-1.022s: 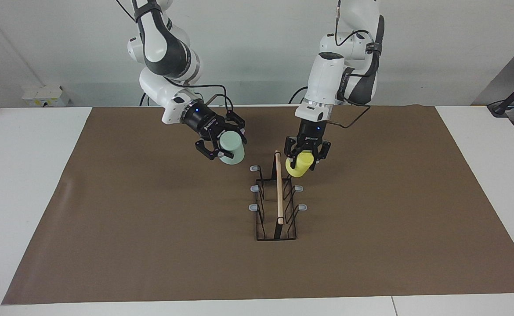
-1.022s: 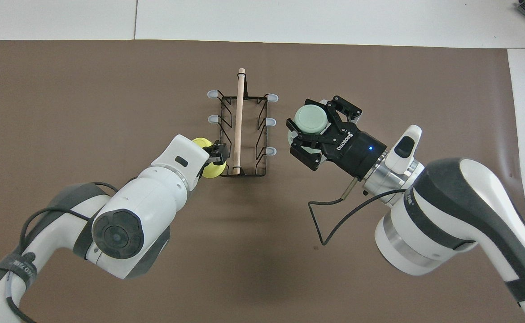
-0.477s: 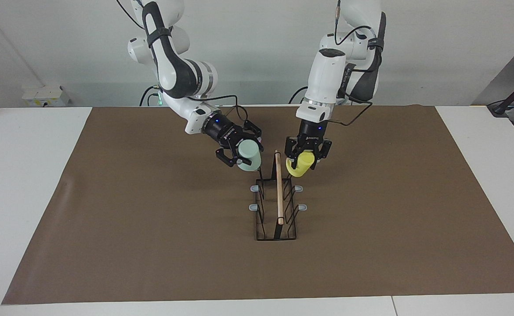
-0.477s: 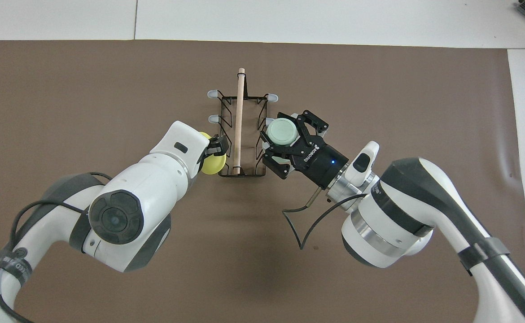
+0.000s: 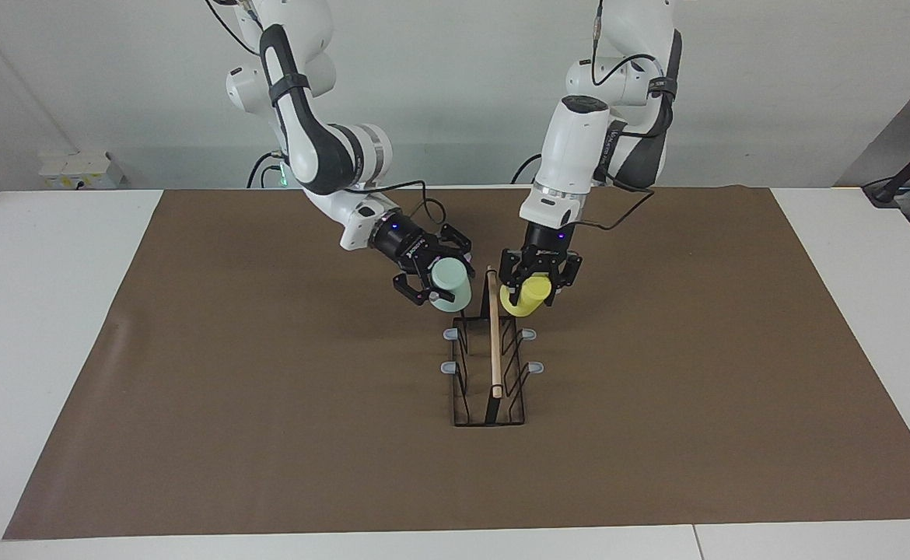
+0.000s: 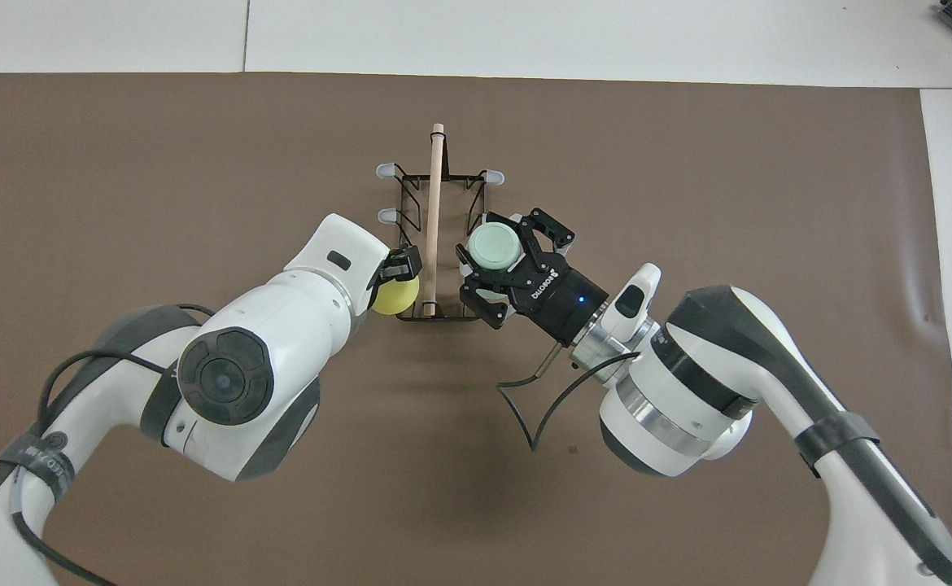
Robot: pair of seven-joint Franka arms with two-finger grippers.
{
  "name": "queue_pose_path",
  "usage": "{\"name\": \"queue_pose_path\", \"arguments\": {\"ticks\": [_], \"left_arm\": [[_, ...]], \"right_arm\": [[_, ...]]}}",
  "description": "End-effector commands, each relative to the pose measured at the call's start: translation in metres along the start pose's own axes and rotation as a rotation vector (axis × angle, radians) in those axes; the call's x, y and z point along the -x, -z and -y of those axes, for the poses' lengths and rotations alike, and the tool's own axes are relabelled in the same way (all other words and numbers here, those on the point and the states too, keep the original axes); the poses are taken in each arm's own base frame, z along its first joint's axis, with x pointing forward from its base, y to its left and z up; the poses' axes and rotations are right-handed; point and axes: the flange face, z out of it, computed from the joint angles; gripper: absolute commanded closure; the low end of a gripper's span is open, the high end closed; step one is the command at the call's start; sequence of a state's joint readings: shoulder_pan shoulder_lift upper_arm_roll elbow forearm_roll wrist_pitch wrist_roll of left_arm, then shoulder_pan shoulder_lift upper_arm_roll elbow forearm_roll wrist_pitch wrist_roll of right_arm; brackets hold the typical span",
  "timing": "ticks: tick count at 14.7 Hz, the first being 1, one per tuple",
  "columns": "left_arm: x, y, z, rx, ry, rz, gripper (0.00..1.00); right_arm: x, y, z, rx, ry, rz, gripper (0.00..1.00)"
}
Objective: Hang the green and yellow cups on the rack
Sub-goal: 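Release the yellow cup and withdraw the left gripper while the right gripper nears the rack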
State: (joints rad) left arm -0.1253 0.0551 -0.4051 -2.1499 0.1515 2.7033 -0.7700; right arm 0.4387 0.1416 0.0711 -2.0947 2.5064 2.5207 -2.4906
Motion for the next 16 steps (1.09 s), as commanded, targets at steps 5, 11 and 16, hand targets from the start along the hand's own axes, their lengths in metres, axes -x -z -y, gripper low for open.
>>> {"name": "queue_pose_path", "arguments": {"ticks": [5, 11, 16], "left_arm": [[-0.033, 0.024, -0.013, -0.092, -0.078, 0.098, 0.0], [-0.07, 0.056, 0.049, -0.249, -0.24, 0.259, 0.0], [-0.117, 0.097, 0.121, -0.259, -0.297, 0.342, 0.0]], "right_arm": [[0.031, -0.015, -0.011, -0.012, 0.033, -0.036, 1.0], [0.039, -0.017, -0.008, 0.001, 0.039, -0.033, 1.0], [0.045, -0.017, -0.008, 0.007, 0.023, -0.03, 1.0]]}}
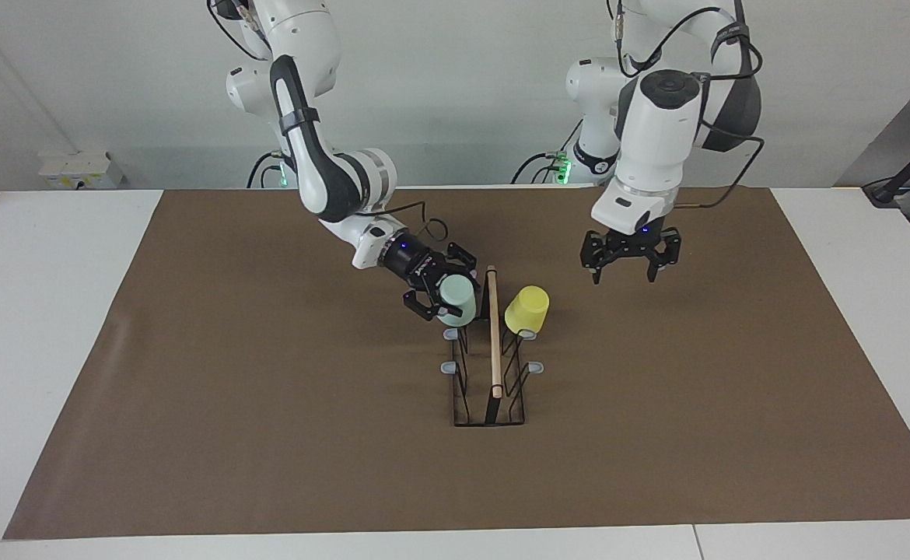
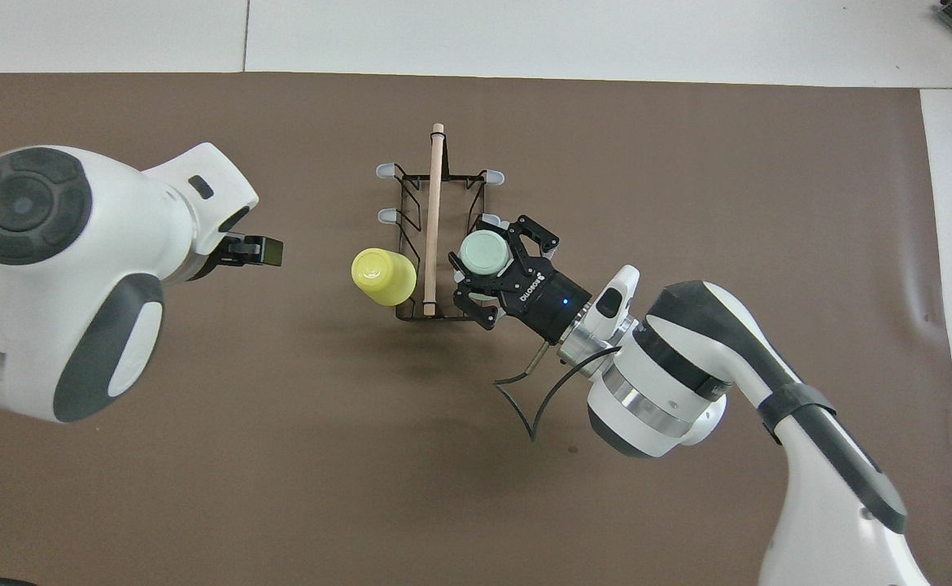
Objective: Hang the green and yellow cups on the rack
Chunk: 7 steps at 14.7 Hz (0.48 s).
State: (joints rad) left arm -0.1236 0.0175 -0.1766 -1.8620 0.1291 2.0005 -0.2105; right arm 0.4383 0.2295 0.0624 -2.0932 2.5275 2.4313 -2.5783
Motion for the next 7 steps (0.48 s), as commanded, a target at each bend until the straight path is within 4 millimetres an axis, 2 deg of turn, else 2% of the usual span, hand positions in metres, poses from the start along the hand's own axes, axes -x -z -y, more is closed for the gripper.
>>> {"name": "queue_pose_path", "arguments": {"ticks": [1, 7], "left_arm": [[-0.004, 0.026, 0.036, 0.033, -0.028, 0.029, 0.0], [-0.006, 0.081, 0.101, 0.082, -0.071, 0.095, 0.0]], "right_arm": [[0.008, -0.005, 0.003, 0.039, -0.026, -0.034, 1.0], [0.03, -0.012, 0.004, 0.021, 0.0, -0.06, 1.0]]}}
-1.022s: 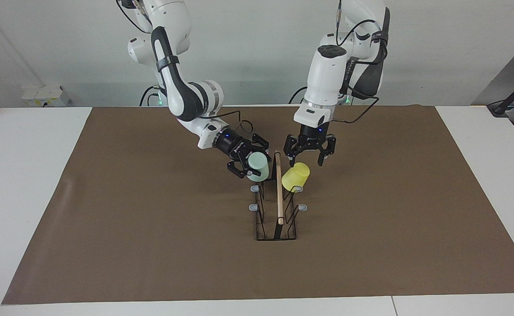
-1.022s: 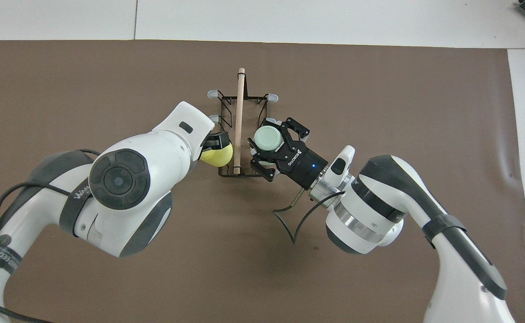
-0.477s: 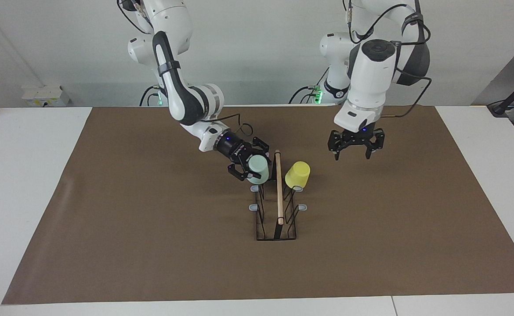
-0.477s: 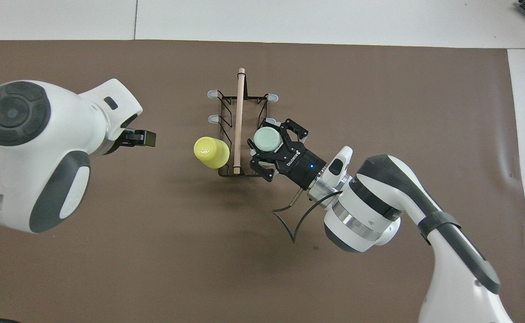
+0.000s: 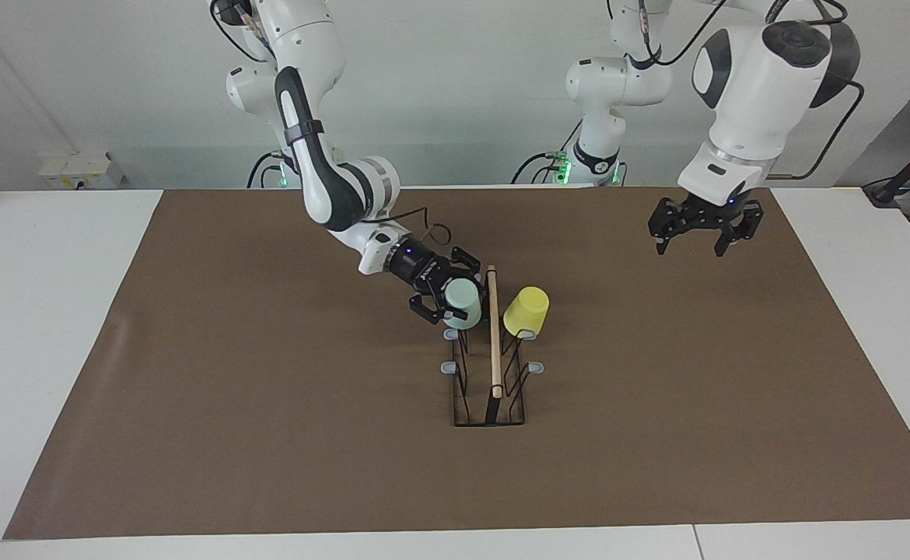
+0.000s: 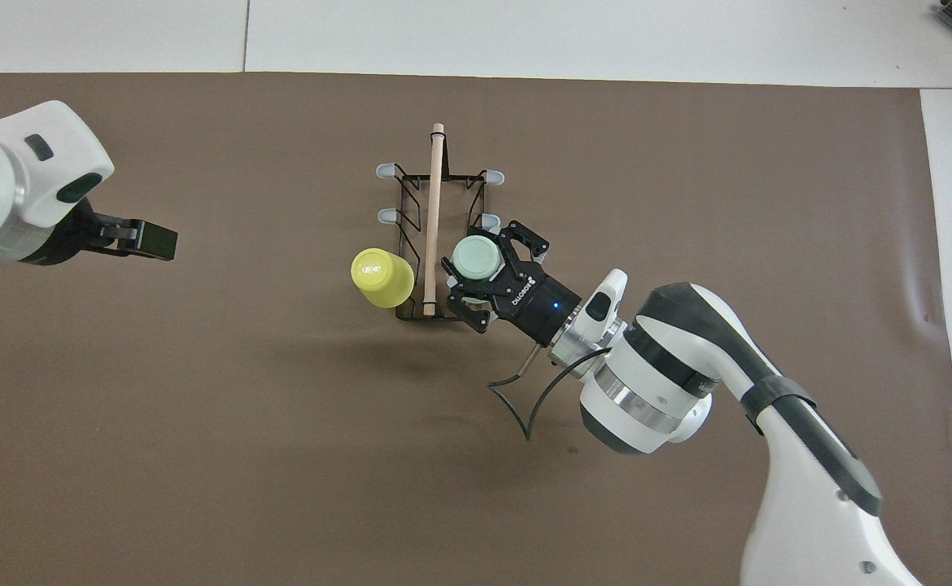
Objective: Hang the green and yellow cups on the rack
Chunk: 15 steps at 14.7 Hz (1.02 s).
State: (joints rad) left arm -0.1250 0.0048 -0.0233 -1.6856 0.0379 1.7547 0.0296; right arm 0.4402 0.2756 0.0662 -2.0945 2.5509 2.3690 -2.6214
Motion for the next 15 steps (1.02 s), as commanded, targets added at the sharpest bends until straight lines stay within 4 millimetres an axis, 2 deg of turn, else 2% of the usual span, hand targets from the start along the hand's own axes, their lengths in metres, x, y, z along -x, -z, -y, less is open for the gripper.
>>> {"name": "queue_pose_path", "arguments": {"ticks": [1, 4, 7, 8, 10, 12, 15], "left_arm": [[0.004, 0.026, 0.019, 0.023, -0.021, 0.03, 0.0], [0.011, 0.03, 0.035, 0.023, -0.009, 0.051, 0.0], [0.019, 0.035, 0.043, 0.02, 0.005, 0.061, 0.0], [0.019, 0.035, 0.044, 0.02, 0.002, 0.062, 0.0], [0.021, 0.036, 0.046, 0.027, -0.004, 0.077, 0.0], [0.022, 0.036, 0.05, 0.031, -0.001, 0.078, 0.0], [0.025, 0.034, 0.05, 0.046, 0.002, 0.093, 0.0]], "right_arm": [[0.012, -0.003, 0.0, 0.044, -0.004, -0.044, 1.0], [0.021, -0.001, 0.0, 0.052, 0.008, -0.034, 1.0], [0.021, -0.001, 0.0, 0.052, 0.008, -0.032, 1.0], [0.021, 0.0, -0.002, 0.056, 0.007, -0.029, 0.7], [0.021, 0.0, -0.002, 0.059, 0.007, -0.027, 0.44], [0.022, 0.0, -0.003, 0.06, 0.007, -0.025, 0.38], [0.022, 0.001, -0.004, 0.064, 0.007, -0.018, 0.22]]}}
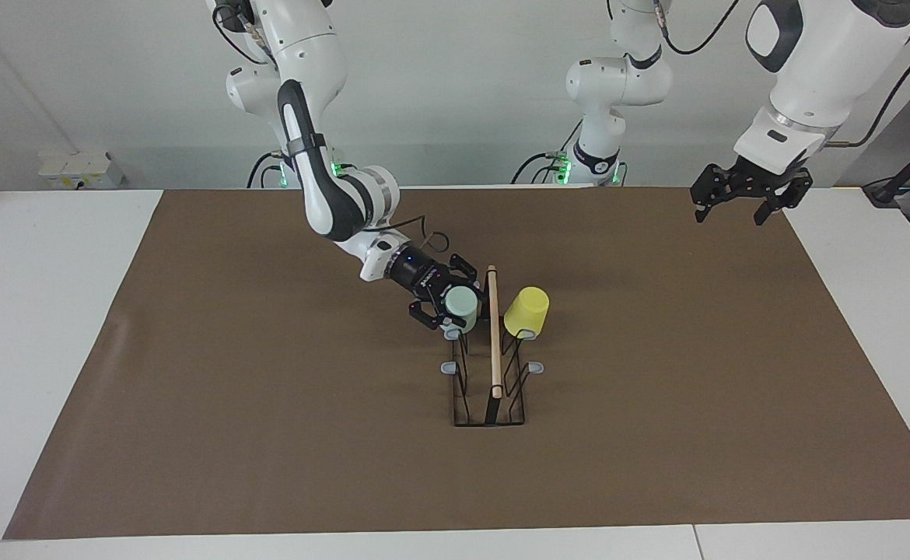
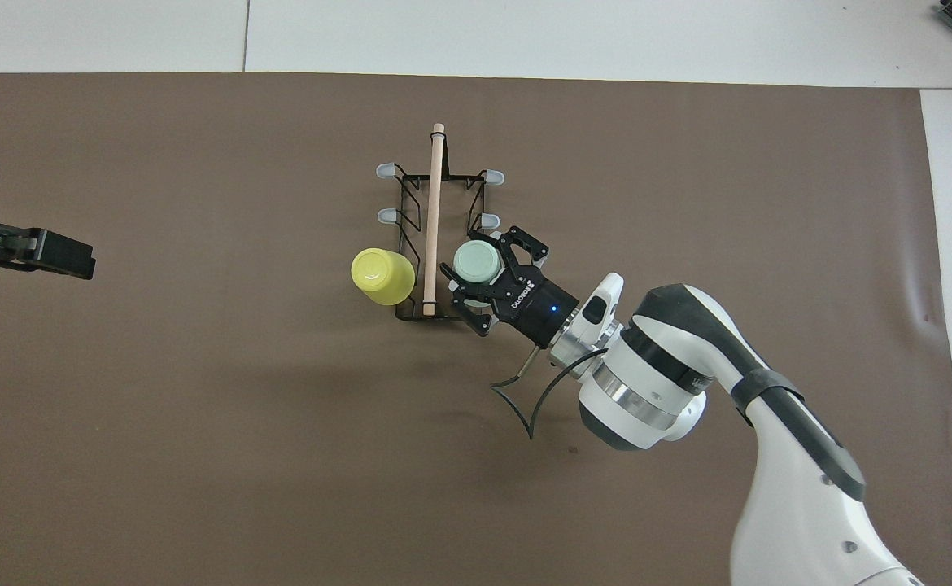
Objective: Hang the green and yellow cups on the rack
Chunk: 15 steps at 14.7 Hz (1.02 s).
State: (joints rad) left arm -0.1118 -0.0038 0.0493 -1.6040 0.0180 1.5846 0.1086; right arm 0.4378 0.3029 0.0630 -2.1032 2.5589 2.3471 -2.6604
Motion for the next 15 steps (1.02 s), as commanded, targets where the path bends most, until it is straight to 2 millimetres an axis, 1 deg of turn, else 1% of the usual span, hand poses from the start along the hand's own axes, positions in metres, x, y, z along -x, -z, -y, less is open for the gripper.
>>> {"name": "queue_pose_path", "arguments": {"ticks": [1, 2, 4, 7, 8, 15], "left_arm": [[0.0084, 0.0051, 0.0038, 0.022, -0.01, 0.013, 0.0], [0.0085, 0.0062, 0.0038, 0.022, -0.01, 0.008, 0.0], [0.0087, 0.0064, 0.0069, 0.063, 0.007, 0.001, 0.0], [0.0099, 0.0109, 0.0083, 0.064, 0.013, -0.002, 0.0], [0.0103, 0.0082, 0.0085, 0.063, 0.011, -0.002, 0.0], [0.0125, 0.0062, 0.0089, 0.057, 0.019, 0.001, 0.0]], "right_arm": [[0.0048, 0.0008, -0.0005, 0.063, -0.012, -0.026, 0.09], [0.0048, 0.0012, -0.0013, 0.063, -0.01, -0.025, 0.01], [0.0048, 0.0012, -0.0013, 0.063, -0.01, -0.025, 0.01], [0.0063, 0.0025, -0.0019, 0.069, -0.013, -0.012, 0.0], [0.0066, 0.0026, -0.0015, 0.072, -0.017, -0.005, 0.0], [0.0127, 0.004, 0.0055, 0.076, -0.023, 0.038, 0.0]]}}
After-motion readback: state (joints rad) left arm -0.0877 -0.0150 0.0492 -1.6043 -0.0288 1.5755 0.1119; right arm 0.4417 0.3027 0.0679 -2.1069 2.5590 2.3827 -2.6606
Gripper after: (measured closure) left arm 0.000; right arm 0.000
